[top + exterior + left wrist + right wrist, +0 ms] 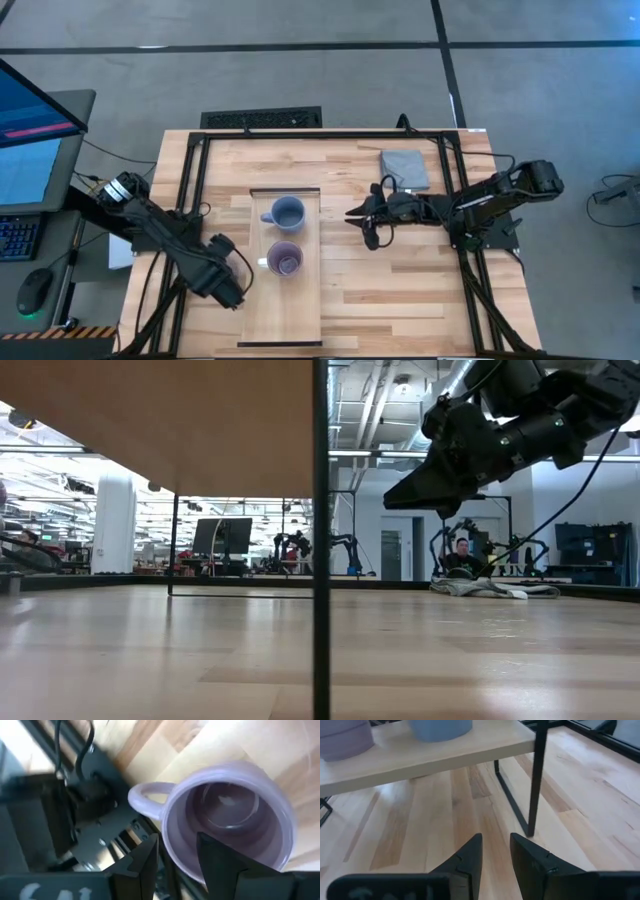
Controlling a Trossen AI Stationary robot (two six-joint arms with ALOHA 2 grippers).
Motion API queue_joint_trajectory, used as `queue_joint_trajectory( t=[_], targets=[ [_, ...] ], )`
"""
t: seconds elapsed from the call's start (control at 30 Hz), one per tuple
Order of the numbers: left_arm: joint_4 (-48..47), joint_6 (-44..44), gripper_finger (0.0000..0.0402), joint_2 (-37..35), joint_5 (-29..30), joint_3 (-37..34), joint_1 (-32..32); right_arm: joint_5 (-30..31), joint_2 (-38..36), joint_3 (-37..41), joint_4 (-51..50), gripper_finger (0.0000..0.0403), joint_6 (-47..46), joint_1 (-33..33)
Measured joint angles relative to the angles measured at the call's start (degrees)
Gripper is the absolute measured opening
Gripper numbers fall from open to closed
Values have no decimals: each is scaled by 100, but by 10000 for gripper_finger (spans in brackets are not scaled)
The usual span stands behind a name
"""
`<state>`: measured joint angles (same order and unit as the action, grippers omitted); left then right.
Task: Stack small to large cups/mugs on shelf
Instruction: Put the purple mug on the shelf
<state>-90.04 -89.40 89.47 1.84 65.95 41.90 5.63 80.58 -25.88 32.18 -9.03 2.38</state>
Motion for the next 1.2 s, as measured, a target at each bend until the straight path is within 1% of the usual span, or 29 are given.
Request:
queue_joint_trajectory(
  t=[0.17,0.23,0.4,0.57,0.67,0.77,0.9,1.0,1.13,1.2],
  targets=[
    [2,977,126,0,9,0,160,0,0,1,94,123,-3,-121],
    [2,1235,126,0,-51,0,259,0,0,1,142,123,-3,-157],
    [2,1671,126,0,15,0,562,-1,0,1,231,123,-2,-230],
    [0,1863,126,0,98,90,899,0,0,1,308,123,-3,-252],
    [0,1984,126,-65,418,262,1130,-2,0,1,306,123,-45,-252],
    [7,2000,126,-203,828,468,1304,-2,0,1,313,123,-359,-252],
    [0,2038,126,-463,1065,564,1546,-2,0,1,335,123,-664,-245],
    [-2,2231,126,-589,1094,562,1746,-2,0,1,343,123,-795,-201],
    [5,2727,126,-603,1081,557,2070,-4,0,1,343,123,-819,-85],
    [46,2839,126,-603,1031,557,2227,-4,0,1,347,123,-971,-26]
  ],
)
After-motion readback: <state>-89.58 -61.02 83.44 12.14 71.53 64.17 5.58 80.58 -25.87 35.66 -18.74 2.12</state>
